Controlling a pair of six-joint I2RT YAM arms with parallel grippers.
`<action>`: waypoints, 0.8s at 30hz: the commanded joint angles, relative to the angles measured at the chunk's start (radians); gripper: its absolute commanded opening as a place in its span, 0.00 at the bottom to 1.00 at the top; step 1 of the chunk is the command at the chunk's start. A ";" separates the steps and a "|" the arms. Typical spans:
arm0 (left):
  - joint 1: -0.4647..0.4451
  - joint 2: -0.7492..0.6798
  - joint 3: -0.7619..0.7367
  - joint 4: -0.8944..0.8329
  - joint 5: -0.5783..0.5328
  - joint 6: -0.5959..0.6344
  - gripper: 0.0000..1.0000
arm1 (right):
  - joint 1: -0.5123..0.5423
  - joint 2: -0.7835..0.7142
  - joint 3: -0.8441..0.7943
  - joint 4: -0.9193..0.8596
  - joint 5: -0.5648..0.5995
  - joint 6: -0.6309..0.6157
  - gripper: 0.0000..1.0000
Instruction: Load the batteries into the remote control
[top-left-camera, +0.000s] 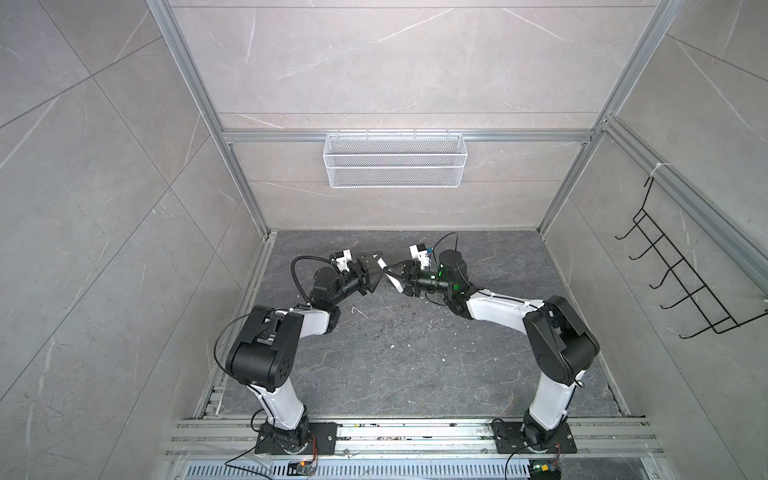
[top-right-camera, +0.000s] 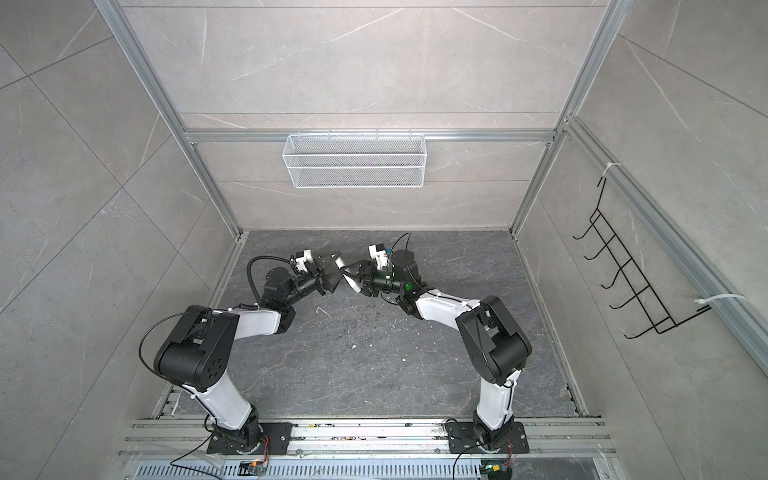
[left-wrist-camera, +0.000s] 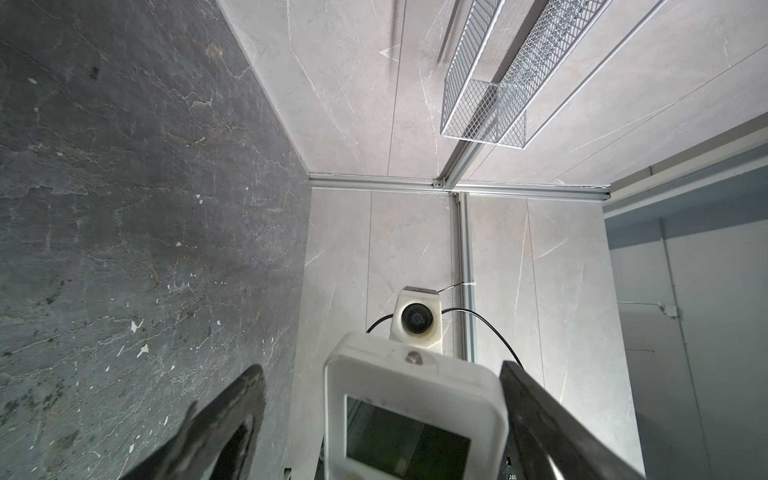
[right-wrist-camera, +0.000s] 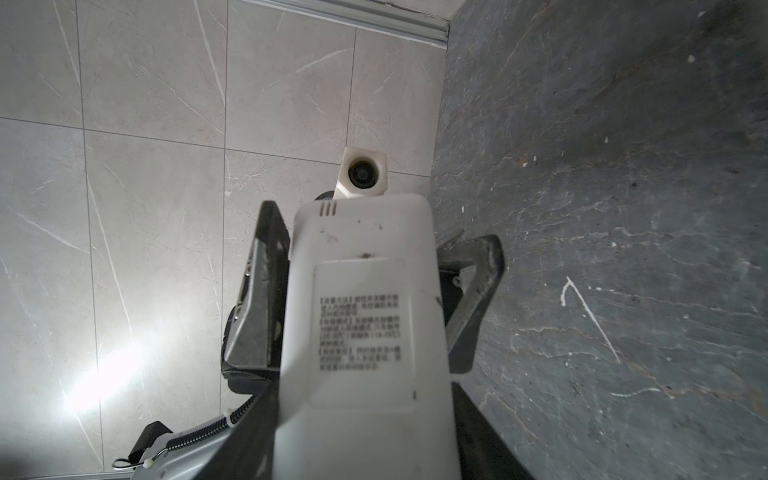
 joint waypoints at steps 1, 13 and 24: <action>-0.007 0.010 0.031 0.076 0.013 0.007 0.80 | 0.010 0.039 0.026 0.098 -0.014 0.049 0.41; -0.008 0.035 0.034 0.107 0.019 -0.011 0.63 | 0.012 0.101 0.038 0.174 -0.001 0.113 0.40; -0.005 0.036 0.018 0.086 0.010 -0.012 0.51 | 0.013 0.092 0.038 0.117 -0.001 0.067 0.44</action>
